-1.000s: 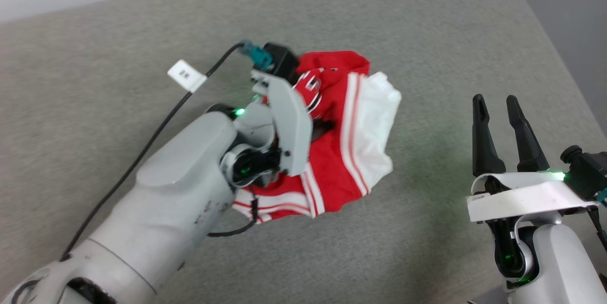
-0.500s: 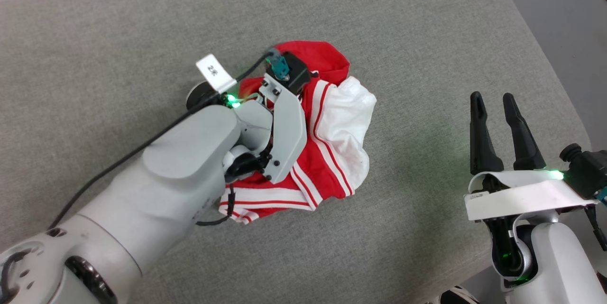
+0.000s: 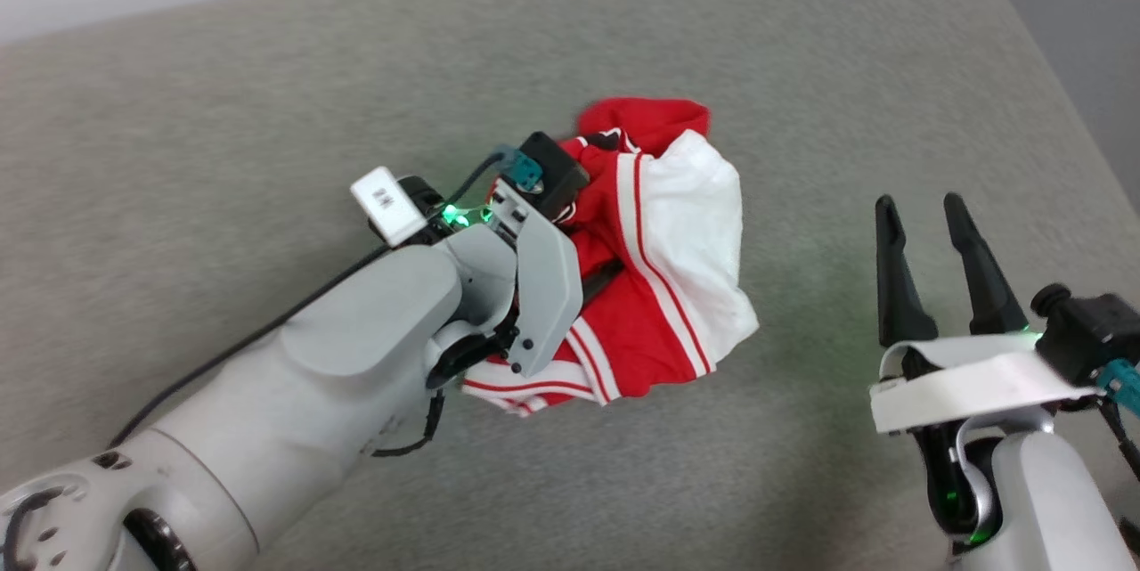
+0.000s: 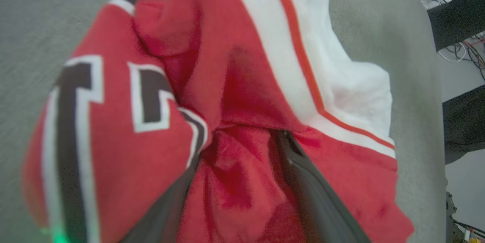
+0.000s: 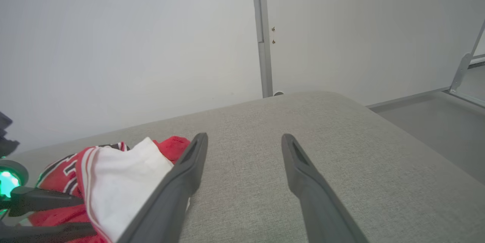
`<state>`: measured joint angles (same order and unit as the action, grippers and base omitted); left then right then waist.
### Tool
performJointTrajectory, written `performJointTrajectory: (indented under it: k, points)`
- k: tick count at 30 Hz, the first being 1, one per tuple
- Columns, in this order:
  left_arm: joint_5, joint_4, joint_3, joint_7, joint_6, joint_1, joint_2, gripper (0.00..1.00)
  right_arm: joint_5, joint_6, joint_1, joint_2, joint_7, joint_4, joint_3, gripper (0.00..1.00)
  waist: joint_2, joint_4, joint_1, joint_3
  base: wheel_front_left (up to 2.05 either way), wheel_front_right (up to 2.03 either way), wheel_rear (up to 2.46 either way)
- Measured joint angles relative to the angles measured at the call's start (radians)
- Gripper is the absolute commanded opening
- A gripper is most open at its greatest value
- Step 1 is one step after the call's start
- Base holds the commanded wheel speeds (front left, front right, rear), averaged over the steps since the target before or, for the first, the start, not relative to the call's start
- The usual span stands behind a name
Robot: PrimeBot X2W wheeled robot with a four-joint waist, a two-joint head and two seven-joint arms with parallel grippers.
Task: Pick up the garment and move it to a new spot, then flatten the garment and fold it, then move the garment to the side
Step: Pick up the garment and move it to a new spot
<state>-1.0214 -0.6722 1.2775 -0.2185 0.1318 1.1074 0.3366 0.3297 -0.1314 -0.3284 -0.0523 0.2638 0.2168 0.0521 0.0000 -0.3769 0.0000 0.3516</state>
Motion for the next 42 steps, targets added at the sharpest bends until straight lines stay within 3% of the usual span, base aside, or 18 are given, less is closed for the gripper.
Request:
performJointTrajectory:
  k: [6,12,22,27,34,37,42]
  points:
    - [-0.105,0.068,-0.013,0.103,0.0,-0.016,-0.004,1.0,-0.068,0.0,0.026,0.001,0.0,0.013,-0.019,1.0,0.0,0.092,0.0,-0.062,0.0,0.0,0.0]
    - [-0.144,0.073,-0.025,0.189,0.0,-0.059,0.013,1.0,-0.101,0.0,0.051,-0.008,0.0,0.028,-0.039,1.0,0.0,0.188,0.0,-0.115,0.0,0.0,0.0]
    - [-0.235,-0.036,-0.091,0.438,0.0,-0.308,0.061,1.0,-0.124,0.0,0.14,-0.063,0.0,0.043,-0.086,1.0,0.0,0.329,0.0,-0.195,0.0,0.0,0.0]
    - [-0.261,-0.065,-0.187,0.479,0.0,-0.444,0.078,1.0,-0.13,0.0,0.205,-0.086,0.0,0.049,-0.115,1.0,0.0,0.386,0.0,-0.243,0.0,0.0,0.0]
    - [-0.028,0.069,-0.588,0.482,-0.074,-0.692,0.099,1.0,-0.13,0.0,0.278,-0.103,0.0,0.04,-0.146,1.0,0.0,0.454,0.0,-0.308,0.0,0.0,0.0]
    - [0.102,0.168,-0.759,0.483,-0.103,-0.822,0.079,1.0,-0.123,0.0,0.299,-0.114,0.0,0.034,-0.164,1.0,0.0,0.473,0.0,-0.332,0.0,0.0,0.0]
    - [0.38,0.341,-0.966,0.483,-0.149,-0.993,0.038,1.0,-0.119,0.0,0.314,-0.12,0.0,0.016,-0.187,1.0,0.0,0.487,0.0,-0.362,0.0,0.0,0.0]
